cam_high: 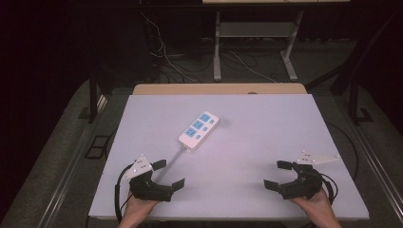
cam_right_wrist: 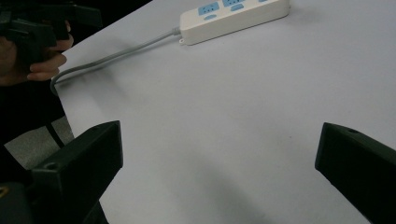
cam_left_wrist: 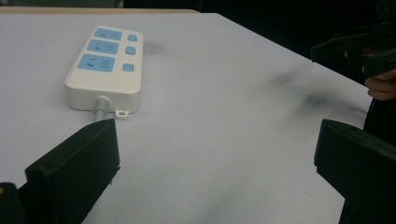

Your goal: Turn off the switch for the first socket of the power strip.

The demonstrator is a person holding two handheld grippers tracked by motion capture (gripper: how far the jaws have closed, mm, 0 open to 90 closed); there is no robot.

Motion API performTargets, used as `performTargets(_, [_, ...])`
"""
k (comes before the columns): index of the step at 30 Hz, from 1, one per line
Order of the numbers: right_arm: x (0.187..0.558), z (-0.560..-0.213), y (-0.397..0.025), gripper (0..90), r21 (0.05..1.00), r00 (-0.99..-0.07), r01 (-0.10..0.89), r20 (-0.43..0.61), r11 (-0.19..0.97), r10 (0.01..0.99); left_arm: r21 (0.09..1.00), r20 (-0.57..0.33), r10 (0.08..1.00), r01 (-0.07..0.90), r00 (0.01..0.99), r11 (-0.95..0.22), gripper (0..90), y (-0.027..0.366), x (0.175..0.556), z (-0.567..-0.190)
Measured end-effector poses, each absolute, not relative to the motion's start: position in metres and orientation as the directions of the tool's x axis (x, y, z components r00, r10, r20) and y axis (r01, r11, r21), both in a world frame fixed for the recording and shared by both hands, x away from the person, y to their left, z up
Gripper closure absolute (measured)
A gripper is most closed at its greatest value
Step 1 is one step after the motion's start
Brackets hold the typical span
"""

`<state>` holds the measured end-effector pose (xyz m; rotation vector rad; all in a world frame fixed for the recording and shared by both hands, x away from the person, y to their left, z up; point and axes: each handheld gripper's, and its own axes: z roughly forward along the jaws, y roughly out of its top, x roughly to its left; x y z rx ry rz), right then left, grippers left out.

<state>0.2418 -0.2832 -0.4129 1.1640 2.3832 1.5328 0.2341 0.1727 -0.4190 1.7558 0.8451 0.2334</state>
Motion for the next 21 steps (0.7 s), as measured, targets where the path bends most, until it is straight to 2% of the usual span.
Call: performTargets(21, [0.2398,-0.4148,-0.2820,0.6,0.795,-0.710,0.555,0.300,0.244,0.637,0.886,-0.250,0.640,0.438,0.727,-0.152,0.0,0.1735,0.2346,-0.4148])
